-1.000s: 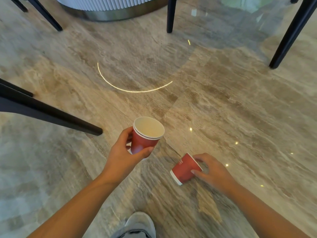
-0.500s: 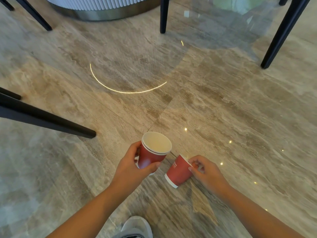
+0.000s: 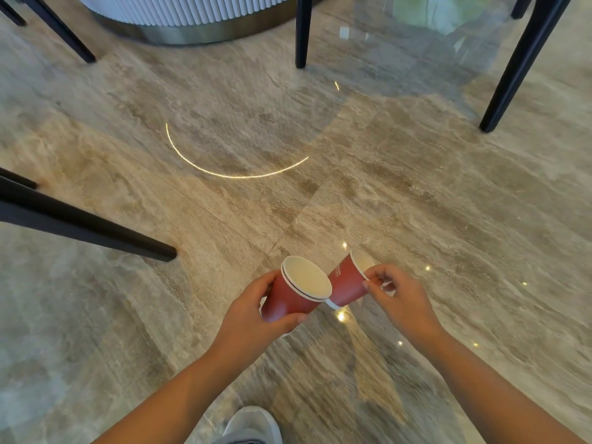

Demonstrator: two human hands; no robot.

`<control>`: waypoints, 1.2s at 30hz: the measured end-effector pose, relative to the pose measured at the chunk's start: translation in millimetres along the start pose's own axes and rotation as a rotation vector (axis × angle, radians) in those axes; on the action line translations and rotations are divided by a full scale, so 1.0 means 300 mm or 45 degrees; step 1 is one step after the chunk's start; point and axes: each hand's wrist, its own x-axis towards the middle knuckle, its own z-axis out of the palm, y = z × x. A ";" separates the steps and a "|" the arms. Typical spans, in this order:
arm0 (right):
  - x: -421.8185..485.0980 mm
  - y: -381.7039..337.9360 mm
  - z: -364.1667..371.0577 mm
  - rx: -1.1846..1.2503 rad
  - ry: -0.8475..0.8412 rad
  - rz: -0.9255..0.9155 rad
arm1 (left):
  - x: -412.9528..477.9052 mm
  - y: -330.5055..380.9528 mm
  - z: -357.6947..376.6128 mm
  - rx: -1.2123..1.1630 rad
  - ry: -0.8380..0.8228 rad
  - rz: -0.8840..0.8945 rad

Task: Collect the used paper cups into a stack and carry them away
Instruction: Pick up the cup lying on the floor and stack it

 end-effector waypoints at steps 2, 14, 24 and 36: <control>0.012 -0.028 -0.025 -0.007 0.063 -0.044 | 0.000 -0.001 0.000 0.023 0.004 0.013; 0.026 -0.196 -0.123 0.161 0.243 -0.264 | 0.010 0.001 0.002 0.060 -0.005 0.050; 0.002 -0.264 -0.092 0.178 0.047 -0.411 | 0.010 0.019 0.001 0.054 0.033 0.093; -0.007 -0.246 -0.040 0.180 -0.140 -0.390 | 0.008 0.031 0.000 0.047 0.074 0.137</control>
